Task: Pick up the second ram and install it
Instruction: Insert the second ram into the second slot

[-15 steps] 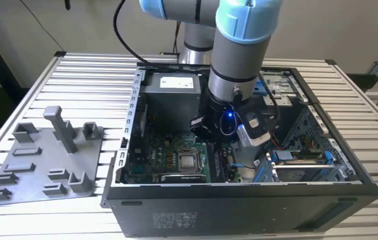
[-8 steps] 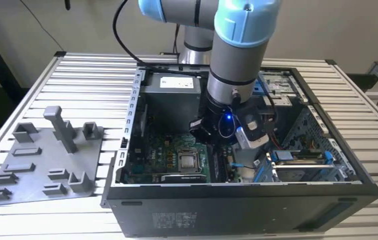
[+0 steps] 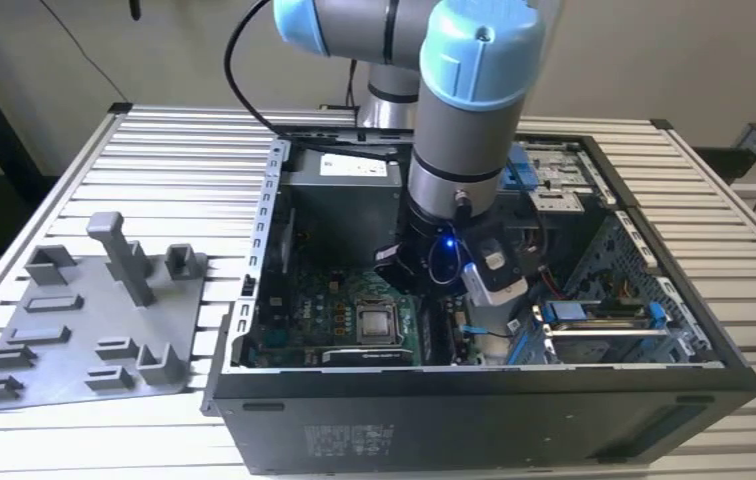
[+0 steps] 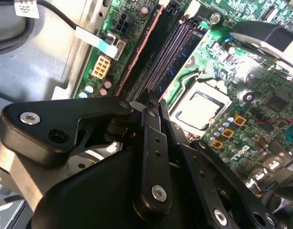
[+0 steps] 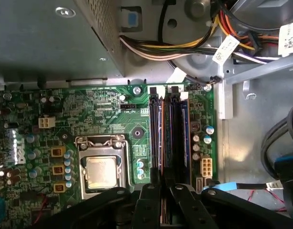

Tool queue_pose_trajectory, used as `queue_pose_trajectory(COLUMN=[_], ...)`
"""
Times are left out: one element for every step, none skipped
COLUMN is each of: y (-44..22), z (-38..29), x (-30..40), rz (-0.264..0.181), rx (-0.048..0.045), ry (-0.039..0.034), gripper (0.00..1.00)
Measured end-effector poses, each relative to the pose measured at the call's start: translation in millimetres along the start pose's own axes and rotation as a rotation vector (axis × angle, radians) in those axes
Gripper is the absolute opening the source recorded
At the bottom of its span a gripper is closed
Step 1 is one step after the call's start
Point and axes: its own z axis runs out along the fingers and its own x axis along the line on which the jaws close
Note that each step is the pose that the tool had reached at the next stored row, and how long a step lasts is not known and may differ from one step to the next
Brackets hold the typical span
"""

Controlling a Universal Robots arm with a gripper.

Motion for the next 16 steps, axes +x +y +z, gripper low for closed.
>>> queue_pose_trajectory(y=[0.0, -0.1, -0.1, -0.2, -0.2, -0.1, -0.1, -0.1, -0.1, -0.1, -0.1, 0.0, -0.1, -0.1, -0.1, -0.1], z=[1.0, 1.7, 1.8, 2.1, 2.4, 2.5, 2.5, 2.5, 2.5, 2.6, 2.5, 2.5, 2.5, 2.5, 2.4, 2.4], x=[0.3, 0.5, 0.5, 0.5, 0.6, 0.6, 0.5, 0.6, 0.6, 0.6, 0.6, 0.6, 0.6, 0.6, 0.6, 0.6], rz=[0.003, 0.005, 0.006, 0.009, 0.013, 0.016, 0.017, 0.019, 0.021, 0.022, 0.023, 0.023, 0.024, 0.025, 0.027, 0.030], rx=[0.0000, 0.0004, 0.0003, -0.0008, -0.0016, -0.0019, -0.0022, -0.0034, -0.0053, -0.0062, -0.0067, -0.0068, -0.0068, -0.0067, -0.0066, -0.0065], ry=[0.0000, -0.0001, -0.0001, -0.0002, -0.0002, -0.0002, -0.0002, -0.0001, -0.0001, -0.0002, -0.0001, -0.0001, -0.0001, -0.0001, -0.0001, -0.0002], gripper=[0.14, 0.14, 0.14, 0.14, 0.14, 0.14, 0.14, 0.14, 0.14, 0.14, 0.14, 0.14, 0.14, 0.14, 0.14, 0.14])
